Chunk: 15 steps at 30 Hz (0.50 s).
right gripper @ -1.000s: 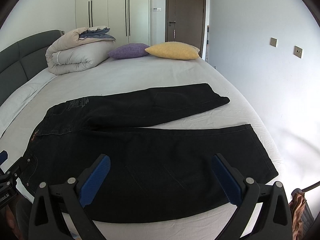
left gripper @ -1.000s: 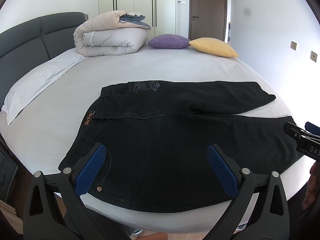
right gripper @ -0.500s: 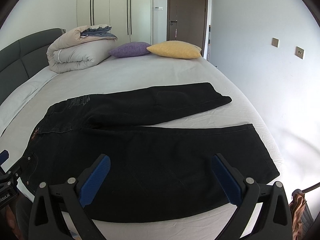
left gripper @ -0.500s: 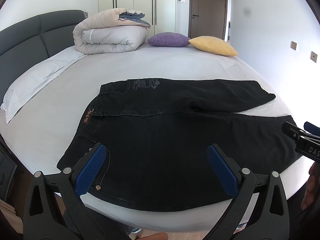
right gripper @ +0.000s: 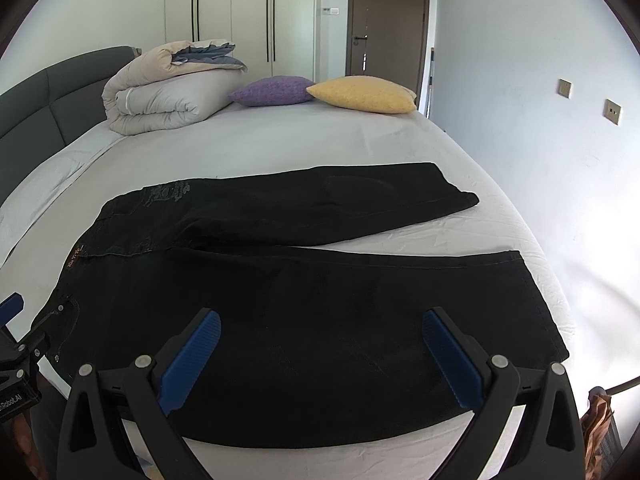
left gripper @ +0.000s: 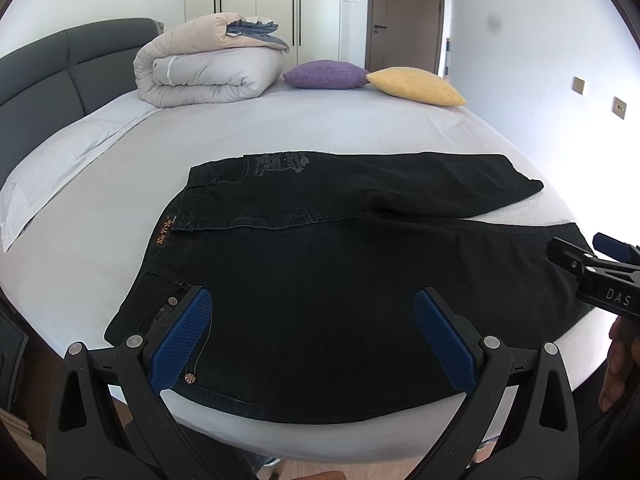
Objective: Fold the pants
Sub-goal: 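Grasp the jeans waistband with the left gripper while the right gripper grasps the other waistband end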
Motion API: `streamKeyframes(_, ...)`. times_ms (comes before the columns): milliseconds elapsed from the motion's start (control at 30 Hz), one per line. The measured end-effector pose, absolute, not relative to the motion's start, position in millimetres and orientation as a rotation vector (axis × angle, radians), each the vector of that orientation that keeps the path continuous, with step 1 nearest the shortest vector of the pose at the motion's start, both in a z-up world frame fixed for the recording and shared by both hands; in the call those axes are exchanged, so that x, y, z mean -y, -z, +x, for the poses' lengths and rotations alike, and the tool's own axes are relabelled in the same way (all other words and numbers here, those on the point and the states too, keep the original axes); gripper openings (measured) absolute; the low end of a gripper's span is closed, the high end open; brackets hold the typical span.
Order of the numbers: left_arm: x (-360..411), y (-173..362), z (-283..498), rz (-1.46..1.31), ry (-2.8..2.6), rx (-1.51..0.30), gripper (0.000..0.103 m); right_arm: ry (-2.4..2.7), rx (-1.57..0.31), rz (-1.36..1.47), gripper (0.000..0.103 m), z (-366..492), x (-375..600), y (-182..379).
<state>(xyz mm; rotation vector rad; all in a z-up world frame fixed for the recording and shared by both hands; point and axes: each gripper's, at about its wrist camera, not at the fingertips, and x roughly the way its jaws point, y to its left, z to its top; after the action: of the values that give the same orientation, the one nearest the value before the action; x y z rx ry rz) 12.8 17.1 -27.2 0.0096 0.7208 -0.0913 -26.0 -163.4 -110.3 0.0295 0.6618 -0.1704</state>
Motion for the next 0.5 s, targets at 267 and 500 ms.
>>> streamKeyframes(267, -57, 47, 66, -0.104, 0.184, -0.735, 0.103, -0.011, -0.669, -0.063, 0.103, 26, 152, 101)
streamKeyframes(500, -106, 56, 156, -0.058, 0.095, -0.876, 0.103, -0.204, -0.674, -0.267, 0.103, 111, 129, 90)
